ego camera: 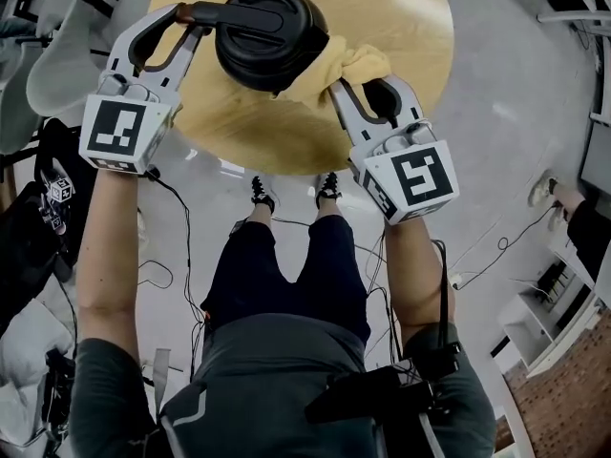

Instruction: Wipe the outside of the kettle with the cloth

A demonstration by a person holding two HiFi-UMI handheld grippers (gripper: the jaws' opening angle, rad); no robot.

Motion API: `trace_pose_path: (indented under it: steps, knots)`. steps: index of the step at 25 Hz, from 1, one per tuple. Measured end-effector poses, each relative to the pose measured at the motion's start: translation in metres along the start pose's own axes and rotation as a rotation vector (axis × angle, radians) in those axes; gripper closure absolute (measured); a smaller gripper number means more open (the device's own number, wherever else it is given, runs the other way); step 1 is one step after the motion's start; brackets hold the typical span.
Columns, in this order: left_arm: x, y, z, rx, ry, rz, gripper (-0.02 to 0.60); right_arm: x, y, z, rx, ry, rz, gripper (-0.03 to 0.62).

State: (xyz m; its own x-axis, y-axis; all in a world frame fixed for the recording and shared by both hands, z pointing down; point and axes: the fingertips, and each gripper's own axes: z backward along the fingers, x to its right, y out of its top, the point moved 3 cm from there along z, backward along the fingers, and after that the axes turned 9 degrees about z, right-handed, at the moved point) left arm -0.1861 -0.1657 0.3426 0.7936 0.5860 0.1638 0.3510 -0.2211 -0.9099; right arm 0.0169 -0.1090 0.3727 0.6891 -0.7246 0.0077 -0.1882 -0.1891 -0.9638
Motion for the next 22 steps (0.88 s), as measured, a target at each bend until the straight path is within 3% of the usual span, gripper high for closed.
trace_pose_path:
  steps: [6,11,16,18,21,22]
  knots:
    - [0.001,0.007,-0.009,-0.012,0.037,0.003,0.459,0.002,-0.055,-0.015,-0.122,0.035,0.008,0.496]
    - [0.006,0.011,-0.007,-0.054,0.121,0.074,0.454,0.004,-0.078,-0.021,-0.186,0.045,0.010,0.496]
    - [0.021,0.017,0.027,-0.054,0.247,0.301,0.446,0.009,-0.077,-0.017,-0.208,0.059,-0.007,0.494]
    - [0.041,0.025,0.041,-0.036,0.254,0.376,0.446,0.013,-0.065,-0.011,-0.182,0.054,-0.039,0.494]
    - [0.075,0.045,0.046,-0.020,0.256,0.466,0.371,0.024,-0.036,0.002,-0.121,0.047,-0.065,0.494]
    - [0.082,0.051,0.046,-0.019,0.275,0.491,0.373,0.029,-0.024,0.005,-0.093,0.050,-0.068,0.494]
